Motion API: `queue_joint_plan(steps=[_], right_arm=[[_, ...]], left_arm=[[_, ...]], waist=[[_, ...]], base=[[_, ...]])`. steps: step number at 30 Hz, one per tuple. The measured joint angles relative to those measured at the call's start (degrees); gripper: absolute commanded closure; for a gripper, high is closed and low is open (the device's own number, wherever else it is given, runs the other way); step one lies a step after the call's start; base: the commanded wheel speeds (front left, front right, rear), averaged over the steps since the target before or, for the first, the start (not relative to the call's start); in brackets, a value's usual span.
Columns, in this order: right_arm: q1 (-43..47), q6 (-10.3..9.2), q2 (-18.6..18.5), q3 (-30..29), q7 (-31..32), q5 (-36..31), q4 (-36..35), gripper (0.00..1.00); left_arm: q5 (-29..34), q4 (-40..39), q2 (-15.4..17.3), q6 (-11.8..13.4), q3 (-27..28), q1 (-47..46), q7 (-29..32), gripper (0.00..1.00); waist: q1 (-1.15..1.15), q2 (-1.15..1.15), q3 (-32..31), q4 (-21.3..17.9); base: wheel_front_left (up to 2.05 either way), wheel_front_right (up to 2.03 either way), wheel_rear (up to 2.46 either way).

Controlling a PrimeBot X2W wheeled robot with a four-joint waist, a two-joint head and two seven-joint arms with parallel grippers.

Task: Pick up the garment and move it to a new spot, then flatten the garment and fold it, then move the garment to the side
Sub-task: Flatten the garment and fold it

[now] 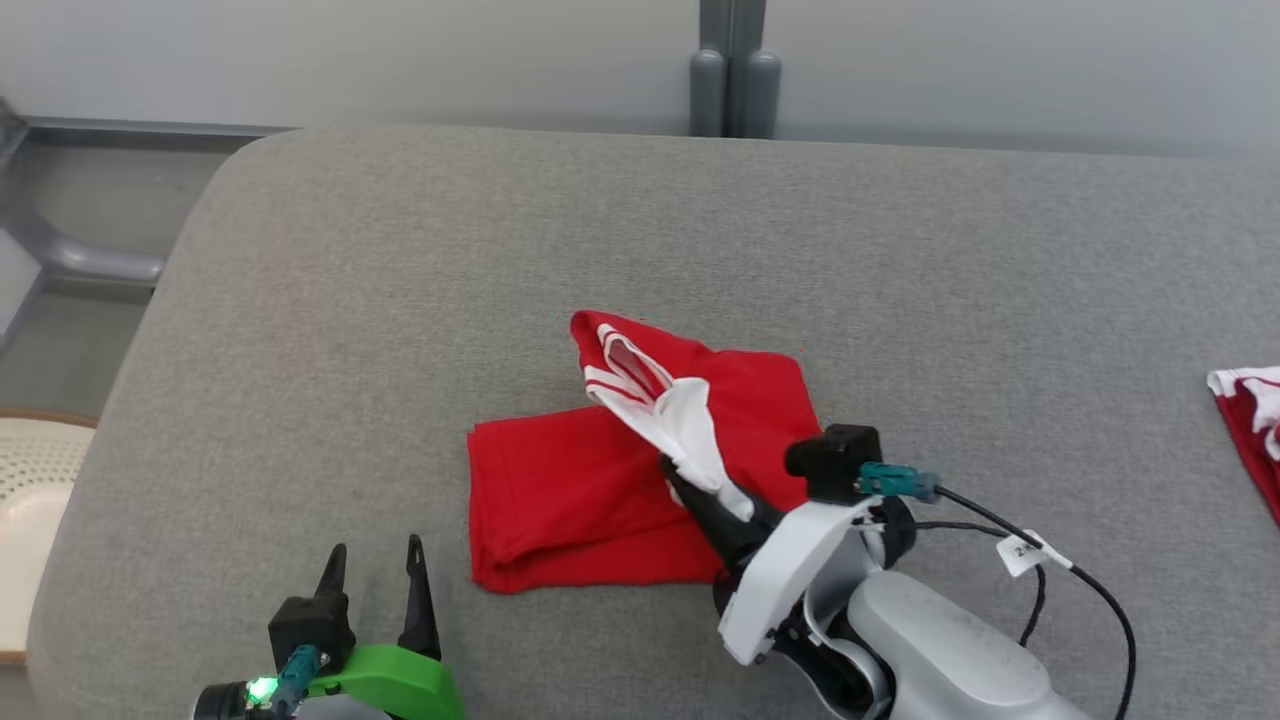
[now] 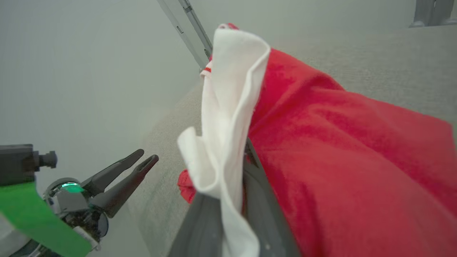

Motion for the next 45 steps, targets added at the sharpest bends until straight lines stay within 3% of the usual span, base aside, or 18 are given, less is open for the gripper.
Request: queue_joint_plan(steps=[12, 13, 14, 15, 21, 27, 33, 38, 45], right_arm=[[-7.05, 0.00, 3.56, 4.35, -3.14, 1.97, 12.04, 1.00], [-7.66, 0.00, 3.88, 3.94, -3.76, 2.07, 13.77, 0.84], [-8.38, 0.00, 3.96, 3.82, -4.13, 2.02, 15.18, 0.46], [-8.86, 0.00, 4.02, 3.36, -4.70, 2.03, 15.99, 0.00], [-10.82, 0.00, 4.31, -3.43, -5.98, 0.91, 17.29, 0.00], [-7.21, 0.00, 3.69, -20.29, -6.14, -12.56, 14.52, 0.00], [-0.56, 0.00, 3.76, -33.11, -6.19, -24.01, 10.37, 0.00], [3.86, 0.00, 4.07, -38.51, -6.19, -29.40, 8.08, 0.00], [8.35, 0.00, 4.13, -40.13, -6.19, -31.14, 5.08, 0.00]], left_arm=[[-1.78, -0.08, 0.04, 0.12, -6.72, -2.42, 0.00, 0.00], [-1.89, -0.14, 0.03, 0.43, -7.03, -2.50, 0.00, 0.00], [-1.90, -0.18, 0.03, 0.59, -7.20, -2.59, 0.00, 0.00], [-1.98, -0.22, 0.03, 0.67, -7.27, -2.63, -0.01, 0.00], [-1.79, -0.24, 0.03, 1.47, -6.46, -3.02, -0.01, 0.00], [-0.77, -1.21, 0.02, 1.43, -4.94, -3.66, -0.01, 0.00], [0.85, -1.81, 0.01, 1.02, -3.24, -4.13, 0.00, 0.00], [1.68, -2.02, 0.01, 0.78, -1.98, -4.06, 0.00, 0.00], [2.77, -2.82, 0.01, 0.70, -0.27, -3.08, 0.00, 0.00]], waist=[[0.00, 0.00, 1.25, 9.15], [0.00, 0.00, 1.48, 9.81], [0.00, 0.00, 1.74, 10.41], [0.00, 0.00, 1.97, 10.78], [0.00, 0.00, 3.44, 10.67], [0.00, 0.00, 3.32, 7.50], [0.00, 0.00, 2.73, 3.32], [0.00, 0.00, 2.09, -0.40], [0.00, 0.00, 0.99, -4.97]], base=[[0.00, 0.00, 0.00], [0.00, 0.00, 0.00], [0.00, 0.00, 0.00], [0.00, 0.00, 0.00], [0.00, 0.00, 0.00], [0.00, 0.00, 0.00], [0.00, 0.00, 0.00], [0.00, 0.00, 0.00], [0.00, 0.00, 0.00]])
